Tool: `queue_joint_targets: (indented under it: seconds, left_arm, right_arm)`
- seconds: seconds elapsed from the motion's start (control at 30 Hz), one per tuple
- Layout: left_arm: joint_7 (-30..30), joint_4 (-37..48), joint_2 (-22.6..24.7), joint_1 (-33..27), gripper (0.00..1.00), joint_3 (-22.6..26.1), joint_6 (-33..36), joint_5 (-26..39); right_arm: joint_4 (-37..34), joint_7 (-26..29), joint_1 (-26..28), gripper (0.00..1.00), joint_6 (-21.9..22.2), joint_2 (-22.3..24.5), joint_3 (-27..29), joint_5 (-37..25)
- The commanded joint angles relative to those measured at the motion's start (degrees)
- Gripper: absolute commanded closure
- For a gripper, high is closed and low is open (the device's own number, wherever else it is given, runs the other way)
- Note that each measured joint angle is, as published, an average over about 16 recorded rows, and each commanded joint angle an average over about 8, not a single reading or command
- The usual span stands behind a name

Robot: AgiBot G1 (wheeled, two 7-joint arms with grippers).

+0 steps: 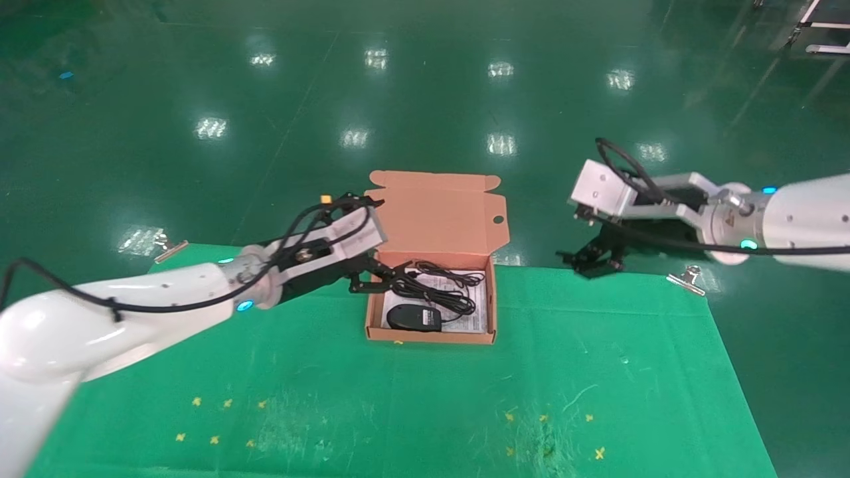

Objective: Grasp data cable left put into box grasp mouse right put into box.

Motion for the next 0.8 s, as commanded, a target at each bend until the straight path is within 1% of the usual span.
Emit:
queue_joint_targets:
  seconds: [0.03,0.7,0.8]
  left_arm:
    - [-0.5,-0.7,-1.0,0.4,0.0,-0.6,1.6,-1.6]
    - [-6.2,-7.7,-11.9,4.9,0.0,-6.5,18.0,-18.3]
    - [-6.6,-8.2,-12.8,5.2,0.0,-7.0,19.3,-19.7]
  right_arm:
    - [0.2,-0.8,-1.2,0.0,-1.1,0.4,1.4,2.0]
    - [2.1,-9.6,-13.3,0.0,-13.1,4.3,15.9,23.4]
    - [2.2,-10.3,-14.3,0.0,-14.0,4.6,17.1,25.2]
